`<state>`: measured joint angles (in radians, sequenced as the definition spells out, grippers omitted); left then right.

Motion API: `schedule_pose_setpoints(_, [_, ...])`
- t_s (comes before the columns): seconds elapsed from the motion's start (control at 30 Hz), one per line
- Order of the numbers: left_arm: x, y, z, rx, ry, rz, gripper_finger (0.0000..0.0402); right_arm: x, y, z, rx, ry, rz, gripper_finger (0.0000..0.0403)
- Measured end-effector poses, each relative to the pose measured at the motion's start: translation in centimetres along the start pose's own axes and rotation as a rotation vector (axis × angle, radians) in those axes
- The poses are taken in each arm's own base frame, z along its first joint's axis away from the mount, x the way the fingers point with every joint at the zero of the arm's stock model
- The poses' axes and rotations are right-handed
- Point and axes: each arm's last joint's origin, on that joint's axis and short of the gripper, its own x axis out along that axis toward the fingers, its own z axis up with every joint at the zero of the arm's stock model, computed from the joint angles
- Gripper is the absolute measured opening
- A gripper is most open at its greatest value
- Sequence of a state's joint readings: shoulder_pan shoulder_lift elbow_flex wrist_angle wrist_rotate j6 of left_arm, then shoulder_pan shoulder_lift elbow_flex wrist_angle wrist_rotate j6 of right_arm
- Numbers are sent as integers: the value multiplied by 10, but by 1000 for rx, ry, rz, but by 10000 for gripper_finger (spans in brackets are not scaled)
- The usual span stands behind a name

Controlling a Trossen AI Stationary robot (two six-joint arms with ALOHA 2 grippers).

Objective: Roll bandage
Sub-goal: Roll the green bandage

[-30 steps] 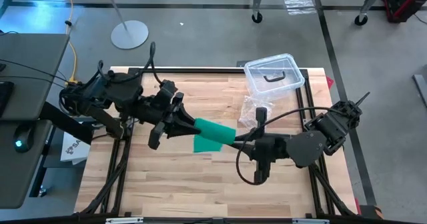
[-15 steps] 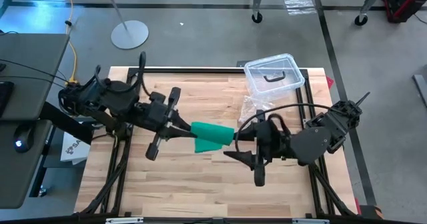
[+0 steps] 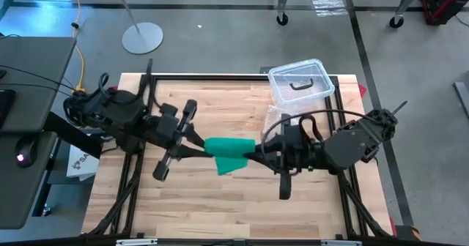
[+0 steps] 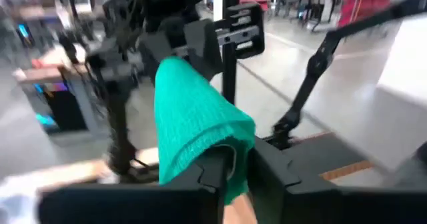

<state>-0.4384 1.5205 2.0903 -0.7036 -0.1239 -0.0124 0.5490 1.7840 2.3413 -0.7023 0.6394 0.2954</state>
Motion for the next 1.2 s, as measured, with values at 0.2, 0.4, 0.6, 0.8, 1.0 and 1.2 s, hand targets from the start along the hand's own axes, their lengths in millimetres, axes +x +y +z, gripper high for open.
schedule_pose_setpoints(0.2, [-4, 9, 2, -319, -5, -5, 122, -1, 0, -3, -208, 17, -29, 26])
schedule_pose_setpoints(0.4, [-7, 19, 3, -679, -15, 13, 145, -3, 3, -7, -472, 45, -25, 6])
schedule_pose_setpoints(0.6, [-1, 27, 0, -802, 14, -18, 121, -9, 8, -13, -732, 86, -3, 12])
schedule_pose_setpoints(0.8, [8, 24, -4, -493, 40, -43, 25, -9, 9, -14, -552, 92, 6, 14])
schedule_pose_setpoints(1.0, [8, 16, -3, -207, 21, -53, 21, -8, 7, -14, -224, 87, -13, 52])
schedule_pose_setpoints(1.2, [7, 7, -2, 55, 3, -41, 13, -7, 12, -6, 13, 37, 59, 124])
